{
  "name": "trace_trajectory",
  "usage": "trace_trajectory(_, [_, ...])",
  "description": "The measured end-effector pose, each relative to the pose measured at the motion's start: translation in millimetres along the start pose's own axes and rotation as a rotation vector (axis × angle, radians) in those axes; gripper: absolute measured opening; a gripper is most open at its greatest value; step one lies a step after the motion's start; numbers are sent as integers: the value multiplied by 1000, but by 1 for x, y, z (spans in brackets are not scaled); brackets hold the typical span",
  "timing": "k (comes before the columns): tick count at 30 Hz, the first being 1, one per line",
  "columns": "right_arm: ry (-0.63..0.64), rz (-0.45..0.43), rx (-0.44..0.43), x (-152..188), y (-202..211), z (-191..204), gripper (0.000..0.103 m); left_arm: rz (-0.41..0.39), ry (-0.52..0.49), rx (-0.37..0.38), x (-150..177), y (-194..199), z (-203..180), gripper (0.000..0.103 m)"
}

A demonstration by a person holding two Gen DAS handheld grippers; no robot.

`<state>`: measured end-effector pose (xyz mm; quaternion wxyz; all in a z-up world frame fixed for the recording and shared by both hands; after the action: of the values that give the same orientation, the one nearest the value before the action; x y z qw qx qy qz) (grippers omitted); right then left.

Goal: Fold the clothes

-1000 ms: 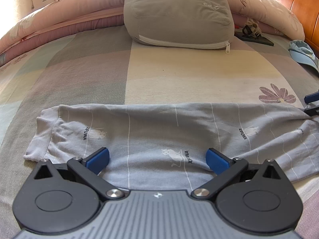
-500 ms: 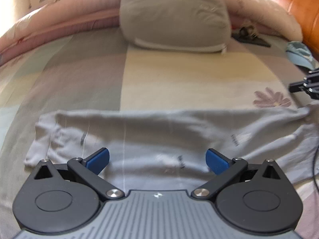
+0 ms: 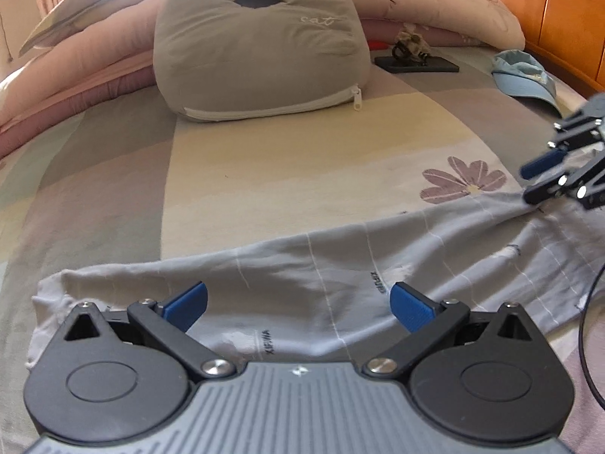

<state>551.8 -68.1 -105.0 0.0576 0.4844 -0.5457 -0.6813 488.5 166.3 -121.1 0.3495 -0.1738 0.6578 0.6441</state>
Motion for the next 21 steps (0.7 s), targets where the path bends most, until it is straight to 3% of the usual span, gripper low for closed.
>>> trace_trajectory(4, [121,72,-87,1,-13,-1,41,3,14,-6,2,3,0,102])
trace_trajectory(6, [139,94,-137,1,-13,0,30,3,21,-2,3,5,-1,102])
trace_trajectory(7, [148,102,-158,1,-13,4,16,3,24,0,3,5,-1,102])
trace_trajectory(8, [158,110,-178,2,-12,7,12,3,26,-1,4,5,-2,102])
trace_trajectory(11, [204,85,-148,-1,-10,11,6,1,28,-4,3,6,-3,102])
trace_trajectory(13, [204,17,-53,-14,-8,-2,6,-13,29,11,0,7,-6,102])
trace_trajectory(17, [41,-40,37,-29,-12,-37,3,-22,17,31,-5,6,-11,102])
trace_trajectory(21, [-55,-50,46,-25,6,-45,8,-23,15,43,-3,5,-10,102])
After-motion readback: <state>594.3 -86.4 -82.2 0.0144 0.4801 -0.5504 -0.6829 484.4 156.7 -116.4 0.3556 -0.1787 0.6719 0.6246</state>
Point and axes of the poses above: each gripper's, at about its wrist camera, not at the fingertips, and y roughly against the way its jaws point, z to its left, x to its underside, the point moved 10 cm from there along -y, roughly the way its jaws point, and after that the axes turned 3 degrees about -z, right-handed, at the moved point
